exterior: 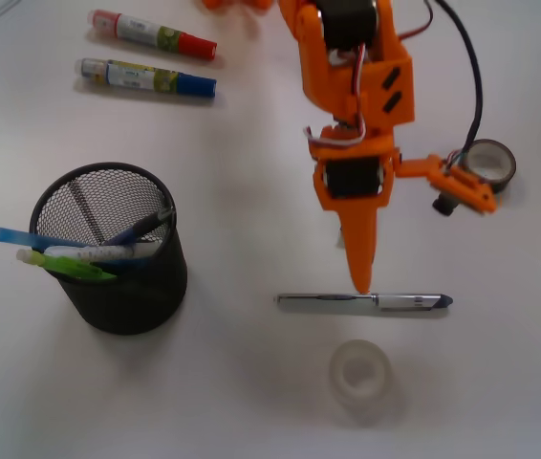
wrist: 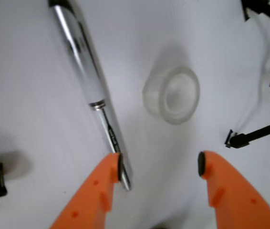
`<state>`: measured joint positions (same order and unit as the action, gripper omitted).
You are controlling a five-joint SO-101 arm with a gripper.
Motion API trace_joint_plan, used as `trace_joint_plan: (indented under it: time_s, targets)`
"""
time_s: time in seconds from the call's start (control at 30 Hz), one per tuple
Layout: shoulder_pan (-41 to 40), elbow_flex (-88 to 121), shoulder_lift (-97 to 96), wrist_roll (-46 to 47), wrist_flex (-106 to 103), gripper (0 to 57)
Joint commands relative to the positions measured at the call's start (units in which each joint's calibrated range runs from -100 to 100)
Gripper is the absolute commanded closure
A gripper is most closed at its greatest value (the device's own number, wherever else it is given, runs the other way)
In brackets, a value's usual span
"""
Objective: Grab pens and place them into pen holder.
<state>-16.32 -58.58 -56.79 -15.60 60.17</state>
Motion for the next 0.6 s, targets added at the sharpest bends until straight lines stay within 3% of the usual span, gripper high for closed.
trace_joint_plan:
  time_s: [0.0,0.33,0.57]
  targets:
    - [0.2,-3.1,-0.3,0.3,1.2,38.8]
    - [0.3,-3.6,-1.9,0.3,2.8,38.8]
    - [1.8,0.6,10.3,-2.6,7.3,38.8]
